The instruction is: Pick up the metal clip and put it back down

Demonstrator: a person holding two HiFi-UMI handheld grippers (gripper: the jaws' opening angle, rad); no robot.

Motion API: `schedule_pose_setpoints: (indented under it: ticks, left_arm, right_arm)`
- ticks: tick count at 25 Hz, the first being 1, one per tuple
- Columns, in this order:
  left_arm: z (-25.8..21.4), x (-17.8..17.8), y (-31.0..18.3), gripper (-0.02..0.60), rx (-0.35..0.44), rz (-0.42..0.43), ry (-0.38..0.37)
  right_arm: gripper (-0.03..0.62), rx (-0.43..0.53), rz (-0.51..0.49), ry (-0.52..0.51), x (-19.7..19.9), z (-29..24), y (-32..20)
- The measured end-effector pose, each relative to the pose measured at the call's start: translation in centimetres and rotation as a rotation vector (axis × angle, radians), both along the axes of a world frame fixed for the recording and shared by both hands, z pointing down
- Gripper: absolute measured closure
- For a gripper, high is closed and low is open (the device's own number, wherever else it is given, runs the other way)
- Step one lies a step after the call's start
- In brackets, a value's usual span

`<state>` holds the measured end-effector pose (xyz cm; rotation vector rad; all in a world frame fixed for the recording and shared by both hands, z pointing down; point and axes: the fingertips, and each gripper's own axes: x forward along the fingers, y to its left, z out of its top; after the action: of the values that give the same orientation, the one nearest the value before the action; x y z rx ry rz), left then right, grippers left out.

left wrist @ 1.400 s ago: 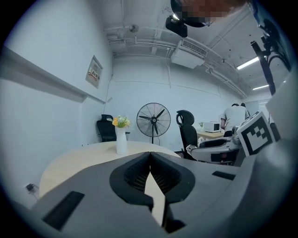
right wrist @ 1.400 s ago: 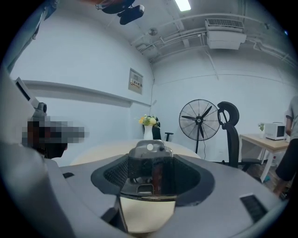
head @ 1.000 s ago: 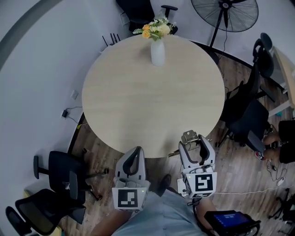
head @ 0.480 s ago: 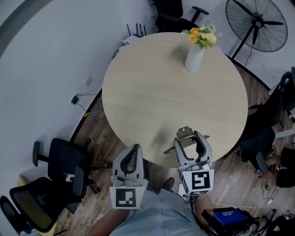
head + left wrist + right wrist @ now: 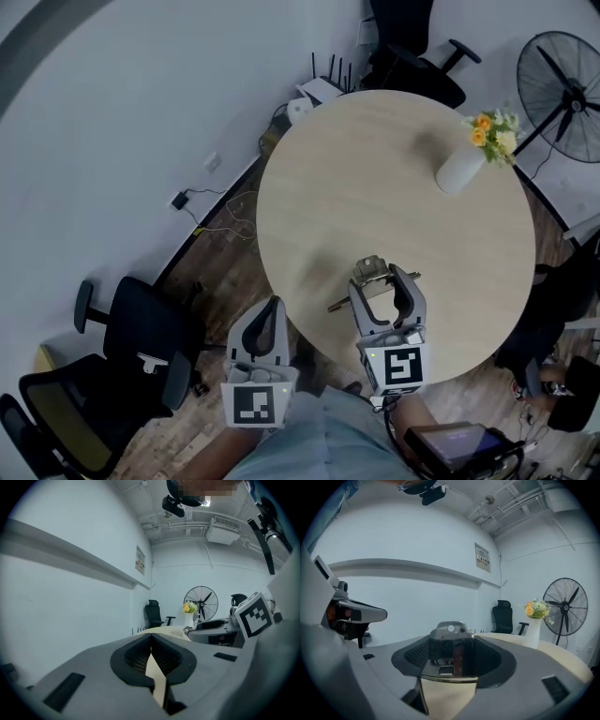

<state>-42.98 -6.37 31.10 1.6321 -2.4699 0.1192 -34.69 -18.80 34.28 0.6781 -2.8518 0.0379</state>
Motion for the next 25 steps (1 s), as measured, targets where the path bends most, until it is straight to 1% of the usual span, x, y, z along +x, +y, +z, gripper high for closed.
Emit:
schedule_pose_setpoints:
  ticks: [3,5,8,11,15,21,25]
  left_arm:
    - [-0.1,-3.4,-0.4,0.563,0.010,-0.013,0.000]
    - [0.2,-5.8,-0.5,0.563,0.009,-0.017,0.012]
    - [1.4,-8.6,-0.9,0.562,-0.011,-0.021,0.048]
    - [3.4,-10.5,-1.1,0.563,-0.049,-0.020,0.082]
    - [7.0,-11.7,-1.2,0.563,-0.102,-0.019,0.110]
    - [12.8,-12.1,-0.3,0.561,-0.198,-0.029,0.170]
    - [15.3,-13.0,-0.9,0.563,-0.228,-0.033,0.183]
  right_arm:
    - [0.327,0.001,-0.022,0.015,-3.9,0.3,-0.5]
    - [0.327,0.009,-0.033,0.019,-6.7,0.6,-0.7]
    - [0.327,0.006,-0.042,0.034,-9.9,1.8,-1.4]
    - [0.327,-0.019,-0.045,0.066,-11.9,4.3,-1.9]
    - [0.327,-0.067,-0.035,0.105,-13.2,8.9,-2.5]
    - [0.327,-0.178,-0.024,0.189,-13.2,16.5,-2.3]
    - [0.327,-0.198,-0.035,0.224,-13.5,20.0,-2.8]
